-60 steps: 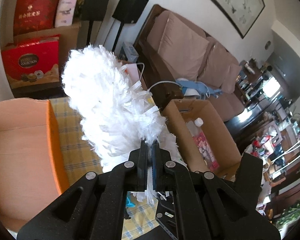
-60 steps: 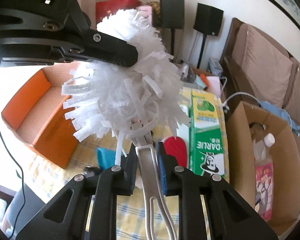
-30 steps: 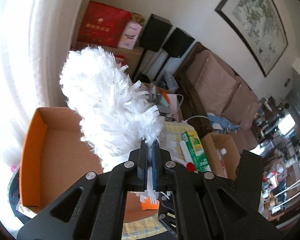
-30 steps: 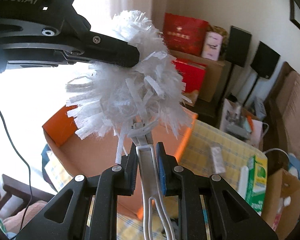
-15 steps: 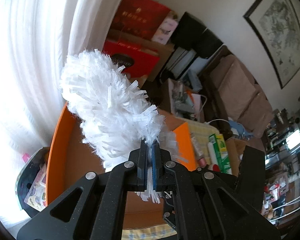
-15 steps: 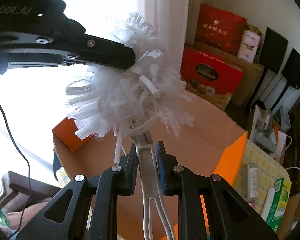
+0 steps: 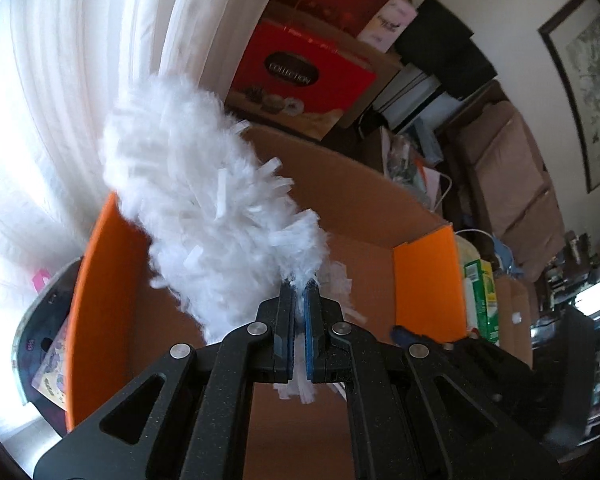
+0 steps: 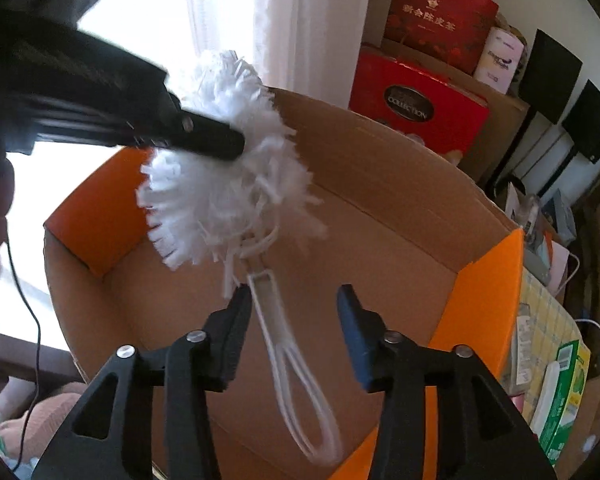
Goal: Organize objects
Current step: 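Carry the duster with both tools over the orange box, then open both tools to drop the duster into the orange box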
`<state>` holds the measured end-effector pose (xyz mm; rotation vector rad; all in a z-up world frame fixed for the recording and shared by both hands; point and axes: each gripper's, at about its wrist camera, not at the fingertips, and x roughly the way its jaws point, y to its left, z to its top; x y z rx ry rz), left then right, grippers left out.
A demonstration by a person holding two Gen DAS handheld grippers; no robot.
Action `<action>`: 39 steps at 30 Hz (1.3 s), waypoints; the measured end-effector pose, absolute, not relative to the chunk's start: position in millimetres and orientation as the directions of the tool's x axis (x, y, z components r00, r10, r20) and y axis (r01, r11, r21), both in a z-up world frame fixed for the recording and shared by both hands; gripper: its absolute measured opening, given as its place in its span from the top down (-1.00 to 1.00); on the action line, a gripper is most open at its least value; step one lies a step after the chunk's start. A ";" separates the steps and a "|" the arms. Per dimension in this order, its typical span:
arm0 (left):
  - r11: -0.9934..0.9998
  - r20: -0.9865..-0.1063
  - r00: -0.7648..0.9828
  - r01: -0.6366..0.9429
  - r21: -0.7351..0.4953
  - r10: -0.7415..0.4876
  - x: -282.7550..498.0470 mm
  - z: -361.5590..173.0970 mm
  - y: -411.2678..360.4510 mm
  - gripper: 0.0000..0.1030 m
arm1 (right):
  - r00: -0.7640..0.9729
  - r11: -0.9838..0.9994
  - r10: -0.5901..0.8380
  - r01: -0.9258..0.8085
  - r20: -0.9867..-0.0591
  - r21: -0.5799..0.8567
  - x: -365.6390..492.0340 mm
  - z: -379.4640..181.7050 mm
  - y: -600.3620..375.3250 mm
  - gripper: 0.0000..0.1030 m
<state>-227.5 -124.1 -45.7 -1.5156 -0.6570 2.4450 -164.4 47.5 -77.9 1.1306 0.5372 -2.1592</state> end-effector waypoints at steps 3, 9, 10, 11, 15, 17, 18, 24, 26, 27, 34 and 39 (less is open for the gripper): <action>-0.876 -0.807 -0.437 0.080 -0.475 0.398 -229.9 -56.0 -121.4 0.88 | -0.430 -0.725 -0.347 0.687 -0.833 -0.052 -163.6 -75.7 59.2 0.06; -0.909 -0.817 -0.461 0.052 -0.414 0.345 -221.6 -41.0 -110.6 0.06 | -0.456 -0.754 -0.369 0.657 -0.810 -0.027 -156.9 -59.0 86.9 -0.01; -0.915 -0.817 -0.468 0.043 -0.402 0.337 -219.2 -36.6 -108.5 0.01 | -0.466 -0.762 -0.367 0.647 -0.805 -0.026 -155.3 -55.2 91.8 -0.04; -0.920 -0.816 -0.474 0.032 -0.391 0.331 -217.4 -33.4 -106.5 -0.06 | -0.474 -0.770 -0.364 0.637 -0.801 -0.027 -155.0 -52.3 94.8 -0.06; -0.934 -0.809 -0.499 -0.004 -0.358 0.312 -207.1 -16.9 -94.1 -0.63 | -0.498 -0.801 -0.366 0.598 -0.786 -0.006 -152.7 -37.4 114.0 -0.30; -0.942 -0.802 -0.519 -0.019 -0.335 0.296 -198.9 -8.4 -86.7 -0.75 | -0.511 -0.820 -0.353 0.572 -0.783 -0.003 -151.2 -30.4 124.9 -0.49; -0.944 -0.801 -0.523 -0.024 -0.329 0.292 -198.0 -5.3 -83.8 -0.83 | -0.517 -0.827 -0.351 0.563 -0.781 -0.001 -148.1 -27.2 129.8 -0.56; -0.946 -0.777 -0.548 -0.095 -0.309 0.308 -180.1 11.9 -60.3 -0.97 | -0.539 -0.876 -0.318 0.482 -0.780 0.023 -142.6 -12.8 170.9 -0.70; -0.948 -0.774 -0.551 -0.129 -0.292 0.313 -174.3 15.9 -50.1 -0.97 | -0.550 -0.893 -0.299 0.449 -0.780 0.025 -141.1 -10.6 185.9 -0.71; -0.948 -0.770 -0.553 -0.157 -0.278 0.317 -169.2 18.2 -42.0 -0.98 | -0.557 -0.901 -0.286 0.433 -0.780 0.021 -139.6 -9.3 193.1 -0.72; -0.932 -0.755 -0.558 -0.298 -0.206 0.345 -129.7 25.0 2.6 -0.99 | -0.597 -0.941 -0.210 0.337 -0.774 -0.004 -121.3 -8.6 238.8 -0.73; -0.904 -0.728 -0.566 -0.388 -0.180 0.388 -95.6 24.0 29.3 -0.99 | -0.605 -0.959 -0.190 0.281 -0.773 0.016 -103.2 -12.9 267.1 -0.73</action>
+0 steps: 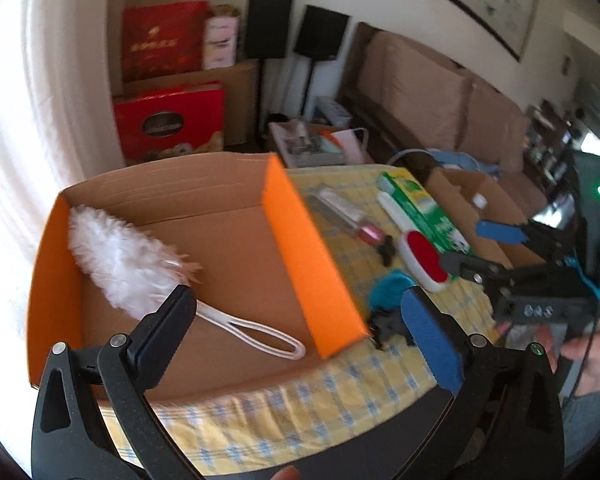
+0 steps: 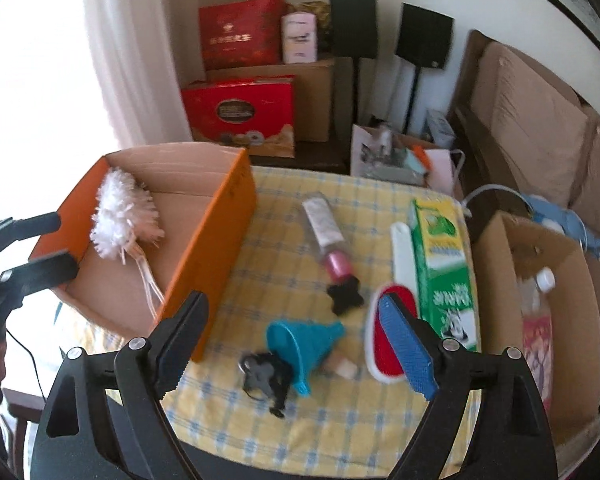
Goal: Organize objects
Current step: 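Open both tools to drop the duster into the orange box, then reach the right tool to the black four-lobed knob and grasp it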
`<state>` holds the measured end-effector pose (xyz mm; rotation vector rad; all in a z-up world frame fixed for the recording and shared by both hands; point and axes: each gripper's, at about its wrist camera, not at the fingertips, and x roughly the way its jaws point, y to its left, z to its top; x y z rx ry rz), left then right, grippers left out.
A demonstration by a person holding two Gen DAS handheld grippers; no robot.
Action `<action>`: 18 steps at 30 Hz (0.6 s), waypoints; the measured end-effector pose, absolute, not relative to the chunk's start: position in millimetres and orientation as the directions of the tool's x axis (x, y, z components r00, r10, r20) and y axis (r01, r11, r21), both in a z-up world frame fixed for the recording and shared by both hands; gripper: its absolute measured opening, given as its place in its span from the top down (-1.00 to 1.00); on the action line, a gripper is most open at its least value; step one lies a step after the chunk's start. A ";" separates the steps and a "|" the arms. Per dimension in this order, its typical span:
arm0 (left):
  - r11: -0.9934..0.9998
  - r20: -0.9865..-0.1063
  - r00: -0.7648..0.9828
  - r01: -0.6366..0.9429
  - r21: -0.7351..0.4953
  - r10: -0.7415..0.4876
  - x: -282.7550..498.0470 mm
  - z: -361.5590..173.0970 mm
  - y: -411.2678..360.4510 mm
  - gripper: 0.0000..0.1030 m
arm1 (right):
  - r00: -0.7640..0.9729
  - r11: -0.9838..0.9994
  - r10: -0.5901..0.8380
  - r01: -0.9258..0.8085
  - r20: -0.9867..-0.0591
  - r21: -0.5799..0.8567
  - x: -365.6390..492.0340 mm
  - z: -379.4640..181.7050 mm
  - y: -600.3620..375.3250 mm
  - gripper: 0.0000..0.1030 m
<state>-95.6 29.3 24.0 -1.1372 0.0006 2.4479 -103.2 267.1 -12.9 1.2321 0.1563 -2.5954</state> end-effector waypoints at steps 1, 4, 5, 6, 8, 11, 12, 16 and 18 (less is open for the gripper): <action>-0.899 -0.724 -0.568 -0.402 -0.172 0.392 -90.8 23.1 33.2 -0.99 | -0.609 -0.963 -0.181 0.269 -0.772 0.014 -98.4 -14.2 272.2 -0.73; -0.886 -0.715 -0.570 -0.439 -0.152 0.405 -70.9 18.2 48.3 -0.99 | -0.616 -0.970 -0.163 0.241 -0.770 0.013 -87.1 -18.0 282.0 -0.73; -0.881 -0.710 -0.570 -0.449 -0.152 0.413 -64.2 16.0 52.0 -0.99 | -0.620 -0.973 -0.157 0.232 -0.769 0.012 -84.1 -18.7 284.8 -0.73; -0.878 -0.706 -0.571 -0.453 -0.155 0.419 -59.9 14.2 53.9 -0.99 | -0.623 -0.975 -0.152 0.223 -0.767 0.012 -81.1 -19.7 287.9 -0.73; -0.876 -0.697 -0.575 -0.454 -0.165 0.429 -51.7 10.8 56.1 -0.99 | -0.627 -0.979 -0.144 0.204 -0.765 0.017 -75.1 -22.6 294.2 -0.73; -0.867 -0.675 -0.572 -0.450 -0.216 0.465 -41.2 4.1 53.4 -0.99 | -0.628 -0.984 -0.138 0.178 -0.766 0.030 -69.1 -27.7 304.6 -0.72; -0.860 -0.663 -0.571 -0.449 -0.241 0.484 -37.1 1.7 52.6 -0.99 | -0.628 -0.985 -0.136 0.171 -0.767 0.034 -67.3 -29.4 307.2 -0.72; -0.850 -0.651 -0.564 -0.451 -0.273 0.508 -26.0 -7.3 53.1 -0.99 | -0.625 -0.989 -0.124 0.137 -0.771 0.048 -60.3 -37.7 320.2 -0.67; -0.850 -0.654 -0.564 -0.458 -0.260 0.504 -20.3 -13.7 56.8 -0.98 | -0.621 -0.990 -0.125 0.127 -0.774 0.058 -57.3 -42.6 324.5 -0.60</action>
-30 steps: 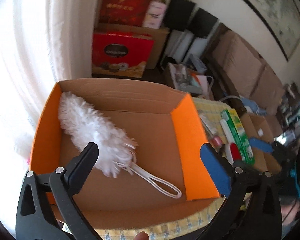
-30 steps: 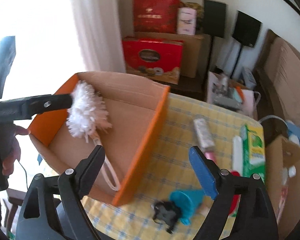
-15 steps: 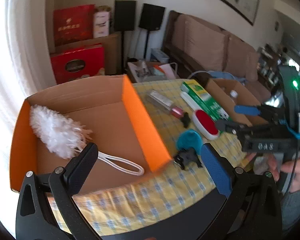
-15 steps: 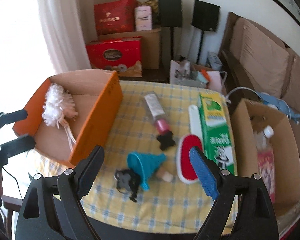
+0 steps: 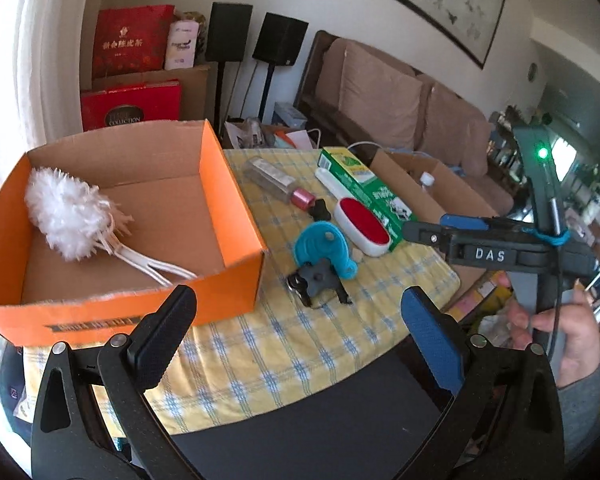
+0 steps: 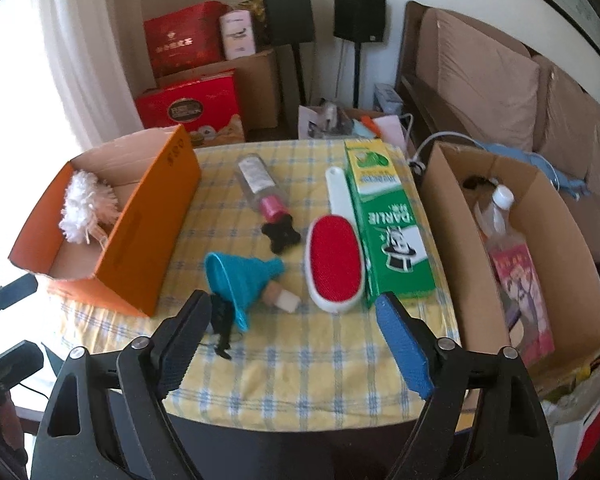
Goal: Organize objects
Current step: 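Reach the right tool to the black four-lobed knob and grasp it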
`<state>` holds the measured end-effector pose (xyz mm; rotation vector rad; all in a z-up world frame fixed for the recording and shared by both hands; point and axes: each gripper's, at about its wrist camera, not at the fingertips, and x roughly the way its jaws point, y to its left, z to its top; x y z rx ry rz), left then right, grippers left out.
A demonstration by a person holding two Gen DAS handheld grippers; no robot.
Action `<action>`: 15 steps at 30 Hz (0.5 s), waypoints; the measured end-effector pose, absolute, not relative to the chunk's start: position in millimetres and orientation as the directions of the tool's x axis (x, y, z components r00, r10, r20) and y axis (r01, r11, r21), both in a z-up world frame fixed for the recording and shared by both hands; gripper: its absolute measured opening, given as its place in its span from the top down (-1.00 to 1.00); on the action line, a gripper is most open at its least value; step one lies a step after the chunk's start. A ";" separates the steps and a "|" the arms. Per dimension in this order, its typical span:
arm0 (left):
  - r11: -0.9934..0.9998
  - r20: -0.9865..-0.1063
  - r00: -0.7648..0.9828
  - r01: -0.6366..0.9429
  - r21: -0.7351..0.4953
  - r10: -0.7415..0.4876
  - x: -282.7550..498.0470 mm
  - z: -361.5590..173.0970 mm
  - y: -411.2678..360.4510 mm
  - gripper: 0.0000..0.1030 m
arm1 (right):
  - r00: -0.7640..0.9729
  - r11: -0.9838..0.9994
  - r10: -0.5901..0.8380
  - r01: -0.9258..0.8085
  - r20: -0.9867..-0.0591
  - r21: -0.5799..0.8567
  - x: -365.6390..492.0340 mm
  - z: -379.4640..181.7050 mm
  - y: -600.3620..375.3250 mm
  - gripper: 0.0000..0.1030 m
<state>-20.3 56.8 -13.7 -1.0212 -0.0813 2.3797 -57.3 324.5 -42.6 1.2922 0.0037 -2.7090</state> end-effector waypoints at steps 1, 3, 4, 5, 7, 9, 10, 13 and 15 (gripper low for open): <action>-0.850 -0.656 -0.564 -0.462 -0.253 0.502 -17.5 -16.2 59.4 -0.98 | -0.620 -0.990 -0.126 0.123 -0.775 0.063 -55.5 -45.5 326.6 -0.58; -0.848 -0.658 -0.564 -0.473 -0.239 0.500 -10.9 -22.4 65.7 -0.98 | -0.619 -0.991 -0.128 0.116 -0.775 0.070 -51.2 -51.7 329.7 -0.43; -0.847 -0.660 -0.562 -0.479 -0.232 0.499 -7.4 -27.0 69.5 -0.98 | -0.618 -0.991 -0.128 0.114 -0.776 0.073 -50.5 -53.7 329.7 -0.39; -0.847 -0.664 -0.560 -0.482 -0.225 0.496 -5.1 -30.5 72.4 -0.96 | -0.617 -0.991 -0.131 0.113 -0.776 0.078 -48.8 -56.5 330.0 -0.32; -0.849 -0.673 -0.557 -0.483 -0.215 0.488 -2.0 -39.1 77.8 -0.95 | -0.613 -0.989 -0.144 0.117 -0.777 0.092 -46.8 -61.7 329.5 -0.22; -0.852 -0.686 -0.549 -0.480 -0.209 0.477 -2.2 -47.1 81.5 -0.95 | -0.607 -0.985 -0.170 0.135 -0.777 0.111 -45.1 -66.2 326.3 -0.14; -0.854 -0.692 -0.547 -0.478 -0.204 0.471 -2.3 -49.7 82.4 -0.95 | -0.600 -0.982 -0.185 0.148 -0.778 0.119 -44.4 -69.0 322.5 -0.13; -0.866 -0.699 -0.558 -0.466 -0.182 0.447 -3.2 -54.9 82.8 -0.95 | -0.592 -0.974 -0.216 0.184 -0.776 0.131 -44.3 -73.7 310.1 -0.08; -0.874 -0.700 -0.569 -0.456 -0.170 0.433 -3.3 -56.2 81.3 -0.95 | -0.587 -0.967 -0.243 0.210 -0.772 0.144 -43.6 -75.3 301.8 0.01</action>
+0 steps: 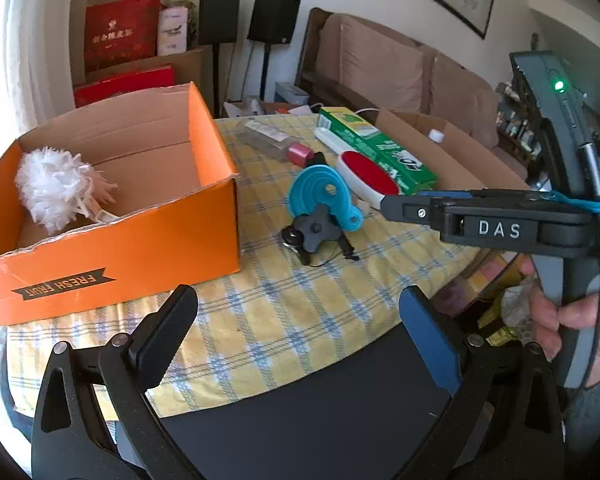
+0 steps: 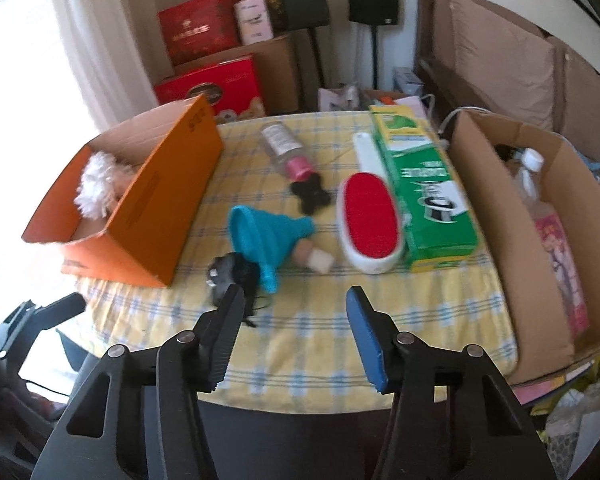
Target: Organize objects
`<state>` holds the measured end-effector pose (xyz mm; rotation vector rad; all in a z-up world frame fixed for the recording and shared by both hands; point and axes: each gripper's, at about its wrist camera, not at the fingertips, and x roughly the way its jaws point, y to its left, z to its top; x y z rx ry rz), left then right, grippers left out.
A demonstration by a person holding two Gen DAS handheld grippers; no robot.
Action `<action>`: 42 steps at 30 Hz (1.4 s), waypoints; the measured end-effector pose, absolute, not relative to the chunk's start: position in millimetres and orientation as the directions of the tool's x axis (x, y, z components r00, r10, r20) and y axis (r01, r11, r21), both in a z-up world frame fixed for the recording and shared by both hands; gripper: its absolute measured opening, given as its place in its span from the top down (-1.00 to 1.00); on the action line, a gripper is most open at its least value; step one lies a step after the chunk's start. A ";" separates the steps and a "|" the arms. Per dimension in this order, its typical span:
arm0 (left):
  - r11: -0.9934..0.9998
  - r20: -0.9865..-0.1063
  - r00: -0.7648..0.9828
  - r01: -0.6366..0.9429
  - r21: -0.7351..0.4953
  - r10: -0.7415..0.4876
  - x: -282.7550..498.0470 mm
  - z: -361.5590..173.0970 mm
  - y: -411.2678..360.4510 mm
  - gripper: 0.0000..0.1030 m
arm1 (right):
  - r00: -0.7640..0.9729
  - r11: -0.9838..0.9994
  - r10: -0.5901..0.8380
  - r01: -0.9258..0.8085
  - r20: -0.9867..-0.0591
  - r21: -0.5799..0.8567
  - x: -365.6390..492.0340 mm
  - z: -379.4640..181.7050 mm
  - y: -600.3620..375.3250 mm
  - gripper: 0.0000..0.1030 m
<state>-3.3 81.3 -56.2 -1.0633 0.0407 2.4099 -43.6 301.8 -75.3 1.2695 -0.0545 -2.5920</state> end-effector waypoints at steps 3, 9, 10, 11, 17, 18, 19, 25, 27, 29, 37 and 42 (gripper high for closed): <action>-0.881 -0.704 -0.573 -0.443 -0.167 0.421 -4.0 -59.3 76.4 -0.95 | -0.576 -0.955 -0.276 0.253 -0.769 0.153 -46.3 -78.5 285.5 0.06; -0.896 -0.716 -0.569 -0.404 -0.183 0.403 -7.0 -66.9 59.6 -0.95 | -0.563 -0.940 -0.297 0.313 -0.771 0.134 -56.4 -87.3 254.3 0.10; -0.897 -0.717 -0.566 -0.399 -0.192 0.406 -8.2 -67.8 56.8 -0.95 | -0.563 -0.939 -0.293 0.321 -0.772 0.123 -59.1 -89.1 249.0 0.10; -0.898 -0.718 -0.564 -0.391 -0.202 0.407 -9.3 -68.6 53.8 -0.95 | -0.563 -0.939 -0.287 0.324 -0.775 0.113 -61.5 -91.2 244.6 0.10; -0.908 -0.718 -0.570 -0.351 -0.228 0.400 -13.0 -72.4 38.4 -0.95 | -0.569 -0.956 -0.203 0.293 -0.797 0.034 -76.3 -108.3 234.3 0.11; -0.908 -0.719 -0.567 -0.348 -0.234 0.402 -13.8 -73.6 36.6 -0.95 | -0.564 -0.957 -0.200 0.289 -0.801 0.036 -77.6 -111.2 235.0 0.11; -0.908 -0.720 -0.565 -0.346 -0.238 0.404 -14.2 -74.5 35.7 -0.95 | -0.559 -0.958 -0.198 0.285 -0.805 0.037 -79.3 -114.2 235.9 0.11; -0.903 -0.725 -0.550 -0.348 -0.253 0.415 -16.2 -78.1 36.4 -0.95 | -0.560 -0.959 -0.159 0.283 -0.813 -0.007 -82.2 -124.6 233.4 0.12; -0.902 -0.726 -0.548 -0.352 -0.250 0.415 -16.4 -78.3 38.1 -0.95 | -0.564 -0.959 -0.140 0.283 -0.814 -0.031 -82.5 -126.9 231.7 0.13; -0.901 -0.727 -0.547 -0.355 -0.248 0.416 -15.9 -78.4 38.7 -0.95 | -0.569 -0.958 -0.131 0.285 -0.812 -0.045 -81.8 -128.2 230.7 0.26; -0.899 -0.724 -0.546 -0.353 -0.258 0.422 -16.6 -77.6 39.3 -0.95 | -0.555 -0.958 -0.221 0.278 -0.802 0.072 -79.6 -117.2 247.3 0.38; -0.894 -0.724 -0.540 -0.369 -0.253 0.428 -13.9 -77.9 46.6 -0.95 | -0.555 -0.941 -0.323 0.274 -0.767 0.198 -61.8 -93.1 269.1 0.38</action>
